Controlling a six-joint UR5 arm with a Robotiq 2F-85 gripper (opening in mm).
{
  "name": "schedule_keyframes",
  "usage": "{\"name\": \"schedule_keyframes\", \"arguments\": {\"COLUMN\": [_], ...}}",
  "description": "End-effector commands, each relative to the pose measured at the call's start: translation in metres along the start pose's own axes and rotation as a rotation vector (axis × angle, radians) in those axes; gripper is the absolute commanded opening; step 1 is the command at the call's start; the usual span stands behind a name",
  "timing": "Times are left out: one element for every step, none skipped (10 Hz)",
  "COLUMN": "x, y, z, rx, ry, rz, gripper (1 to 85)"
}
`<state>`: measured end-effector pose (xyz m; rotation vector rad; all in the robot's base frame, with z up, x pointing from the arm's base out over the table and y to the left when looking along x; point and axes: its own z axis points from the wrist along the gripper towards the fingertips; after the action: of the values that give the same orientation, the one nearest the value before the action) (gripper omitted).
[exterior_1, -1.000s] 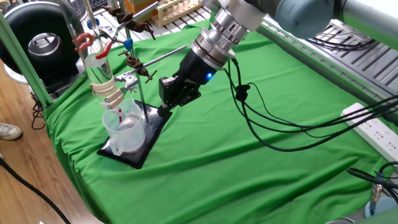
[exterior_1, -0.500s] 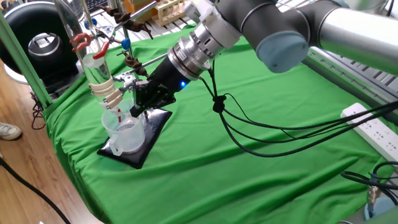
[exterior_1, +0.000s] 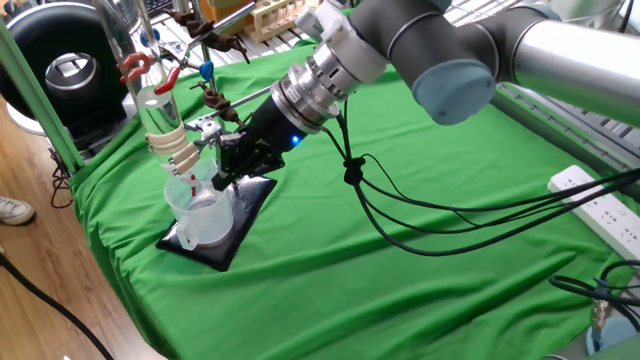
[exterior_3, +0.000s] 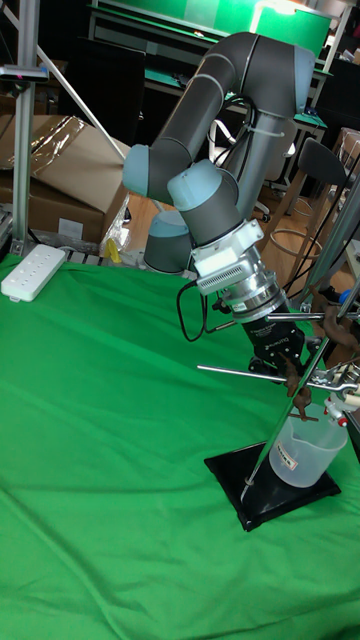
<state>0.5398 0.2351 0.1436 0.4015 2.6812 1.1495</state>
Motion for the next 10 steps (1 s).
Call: {"name": "schedule_keyframes", "arguments": {"x": [0.0,0.005,0.014,0.018,0.02,0.022,0.024,0.026,0.027,0.025], "y": [0.0,0.003,0.008,0.015,0.019,0.02,0.019,0.016,0.015,0.014], "z": [-0.004,-0.006,-0.012,-0.018,-0.02,-0.02,-0.019,-0.018,-0.017,-0.016], "rx": [-0.01,-0.023,-0.049,-0.084,-0.102,-0.105,-0.098,-0.087,-0.08,-0.076], "ry": [0.0,0.018,0.048,0.06,0.062,0.062,0.062,0.061,0.059,0.052], "rz": [0.003,-0.014,-0.038,-0.078,-0.119,-0.167,-0.189,-0.193,-0.192,-0.184], "gripper": [1.3,1.3,1.3,1.3,1.3,1.3,1.3,1.3,1.3,1.3]}}
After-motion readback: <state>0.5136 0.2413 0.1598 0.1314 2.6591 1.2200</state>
